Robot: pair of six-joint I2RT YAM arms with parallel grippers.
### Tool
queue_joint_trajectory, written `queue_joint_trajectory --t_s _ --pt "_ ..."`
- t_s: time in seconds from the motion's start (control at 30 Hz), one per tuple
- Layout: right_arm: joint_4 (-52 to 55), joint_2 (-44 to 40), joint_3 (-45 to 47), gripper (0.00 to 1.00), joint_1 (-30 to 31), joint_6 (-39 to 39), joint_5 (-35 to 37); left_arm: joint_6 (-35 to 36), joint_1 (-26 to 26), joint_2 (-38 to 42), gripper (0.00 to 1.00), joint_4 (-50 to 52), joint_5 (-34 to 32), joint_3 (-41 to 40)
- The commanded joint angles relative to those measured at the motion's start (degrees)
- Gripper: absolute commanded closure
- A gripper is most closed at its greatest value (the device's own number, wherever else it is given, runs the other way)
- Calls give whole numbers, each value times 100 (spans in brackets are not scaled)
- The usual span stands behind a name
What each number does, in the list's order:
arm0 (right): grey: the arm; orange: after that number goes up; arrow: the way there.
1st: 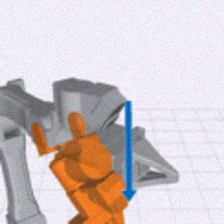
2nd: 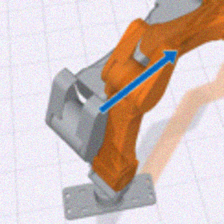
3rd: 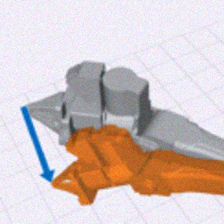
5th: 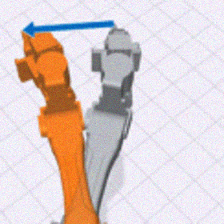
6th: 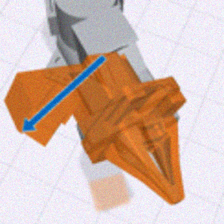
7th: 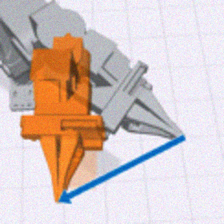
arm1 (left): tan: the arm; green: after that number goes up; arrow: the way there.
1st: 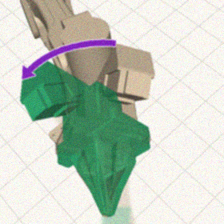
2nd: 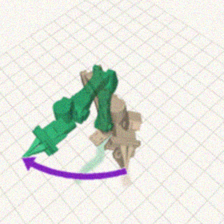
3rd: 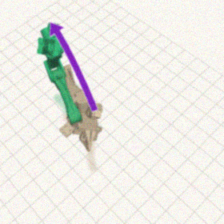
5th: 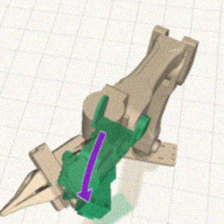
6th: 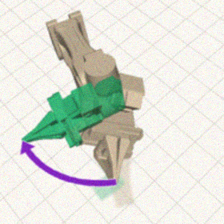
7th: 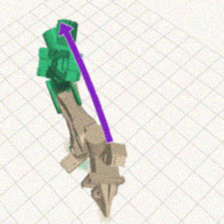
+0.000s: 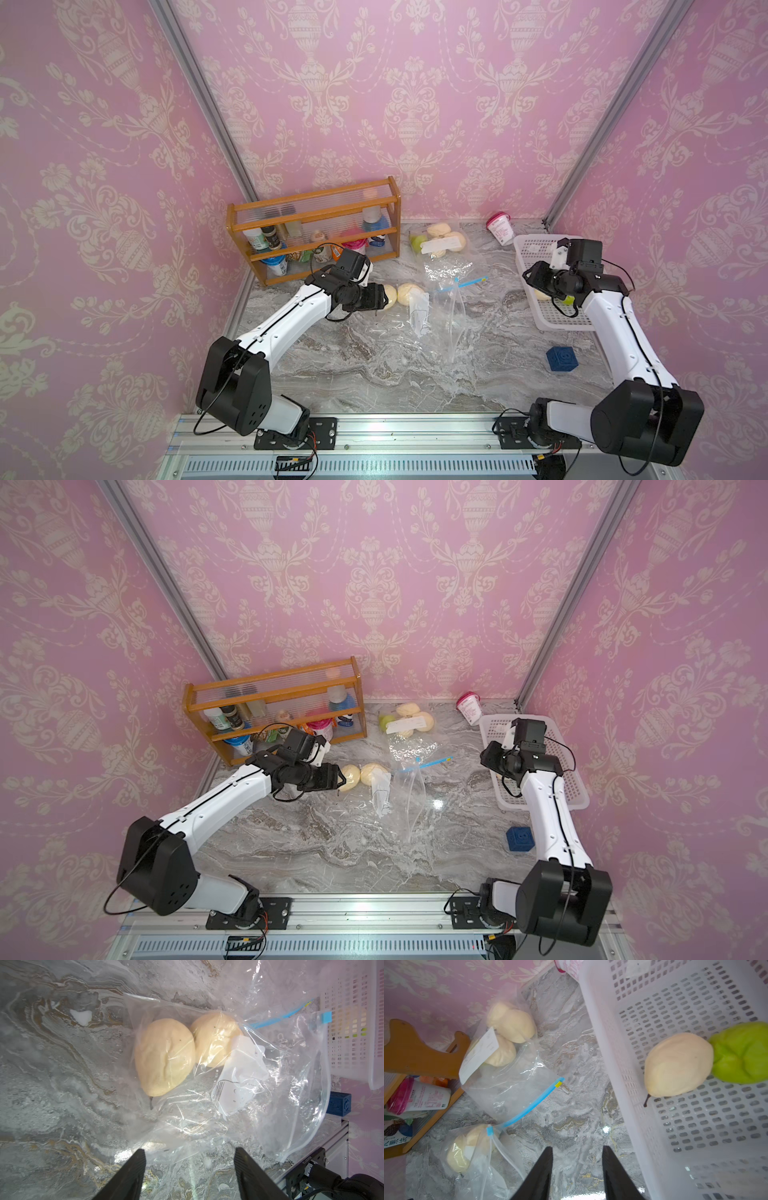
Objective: Open the zip-top bag and take out the pear
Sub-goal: Place the pear in the basket, then adjust the zipper food storage bag at the center of the board.
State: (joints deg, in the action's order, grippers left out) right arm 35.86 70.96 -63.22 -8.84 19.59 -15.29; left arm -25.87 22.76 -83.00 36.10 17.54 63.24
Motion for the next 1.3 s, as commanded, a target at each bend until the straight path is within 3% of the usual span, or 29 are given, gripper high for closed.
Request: queue_joint_trajectory --t_s 0.0,0.17,0.3,0.57,0.8,1.03,1.27 --pt "73 -144 -16 55 670 335 -510 444 -382 88 26 323 52 79" --pt "-800 -82 430 51 1547 1158 -1010 587 -766 -181 24 -117 633 -89" --pt "-1171 155 670 50 1969 1564 -881 574 -800 -436 24 -552 964 -206" --pt "-2017 866 1184 49 2208 2254 -1240 563 -800 -921 25 -595 808 -193" --pt "-3079 1375 1505 51 2415 2680 -1748 438 -803 -1323 30 -773 1184 -161" --pt "-2663 1313 1334 57 2457 2761 -1827 517 -803 -1365 35 -350 1007 -61" --pt "-2696 1263 1379 57 2514 2477 -1763 333 -803 -1580 36 -966 1190 -400"
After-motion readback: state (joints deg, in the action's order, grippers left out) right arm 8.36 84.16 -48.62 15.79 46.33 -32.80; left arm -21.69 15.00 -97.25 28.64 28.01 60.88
